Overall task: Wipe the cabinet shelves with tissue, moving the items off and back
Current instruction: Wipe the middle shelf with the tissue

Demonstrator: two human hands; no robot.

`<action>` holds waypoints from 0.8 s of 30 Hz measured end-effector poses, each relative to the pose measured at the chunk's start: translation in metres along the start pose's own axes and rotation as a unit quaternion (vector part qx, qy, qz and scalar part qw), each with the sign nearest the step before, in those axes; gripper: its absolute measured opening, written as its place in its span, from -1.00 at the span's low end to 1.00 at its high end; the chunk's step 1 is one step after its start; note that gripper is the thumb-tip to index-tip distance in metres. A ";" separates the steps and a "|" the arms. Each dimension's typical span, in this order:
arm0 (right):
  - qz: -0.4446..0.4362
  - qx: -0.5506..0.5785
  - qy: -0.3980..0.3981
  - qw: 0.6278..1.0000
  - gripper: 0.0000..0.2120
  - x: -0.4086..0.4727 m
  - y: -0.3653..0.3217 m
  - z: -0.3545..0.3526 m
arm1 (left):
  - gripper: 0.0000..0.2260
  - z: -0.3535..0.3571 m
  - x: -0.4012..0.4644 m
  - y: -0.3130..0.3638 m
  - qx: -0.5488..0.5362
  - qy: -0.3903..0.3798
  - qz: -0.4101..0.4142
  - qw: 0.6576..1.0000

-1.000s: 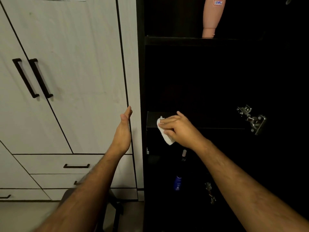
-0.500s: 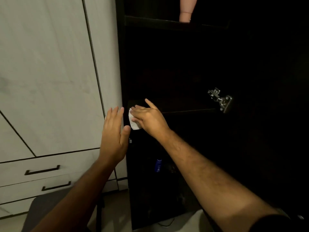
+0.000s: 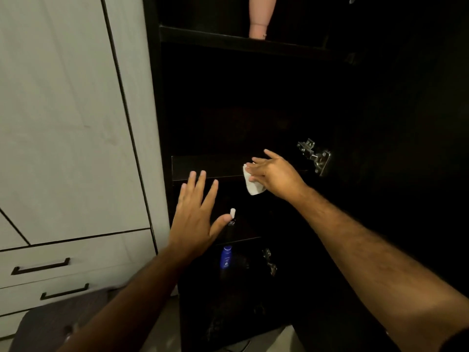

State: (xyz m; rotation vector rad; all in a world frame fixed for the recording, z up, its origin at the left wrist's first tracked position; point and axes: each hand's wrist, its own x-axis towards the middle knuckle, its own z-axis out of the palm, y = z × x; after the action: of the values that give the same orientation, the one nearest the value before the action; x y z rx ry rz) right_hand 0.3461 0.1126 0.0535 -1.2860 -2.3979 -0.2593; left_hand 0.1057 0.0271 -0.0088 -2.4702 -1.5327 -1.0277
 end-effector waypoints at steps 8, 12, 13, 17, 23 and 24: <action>0.020 -0.285 -0.136 0.948 -0.77 -0.023 0.048 -0.059 | -0.26 0.028 0.035 0.046 0.034 -0.008 0.005 0.999; 0.089 -0.400 -0.202 0.890 -0.80 -0.023 0.035 -0.065 | -0.25 0.038 0.048 0.062 0.040 -0.006 0.014 0.999; 0.099 -0.414 -0.207 0.881 -0.81 -0.023 0.033 -0.065 | -0.25 0.038 0.050 0.065 0.042 -0.008 0.015 0.999; 0.120 -0.435 -0.205 0.868 -0.82 -0.024 0.026 -0.065 | -0.27 0.041 0.060 0.073 0.054 -0.018 0.008 0.998; 0.153 -0.451 -0.217 0.852 -0.86 -0.020 0.010 -0.062 | -0.28 0.041 0.066 0.069 0.067 -0.021 0.005 0.997; 0.152 -0.454 -0.214 0.851 -0.86 -0.020 0.009 -0.062 | -0.27 0.041 0.065 0.067 0.063 -0.020 0.006 0.998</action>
State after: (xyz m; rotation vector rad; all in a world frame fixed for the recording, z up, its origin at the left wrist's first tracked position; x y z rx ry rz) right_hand 0.3795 0.0805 0.1008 -2.3063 -2.4089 -1.2366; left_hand 0.1997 0.0591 0.0157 -2.4258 -1.5408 -0.8547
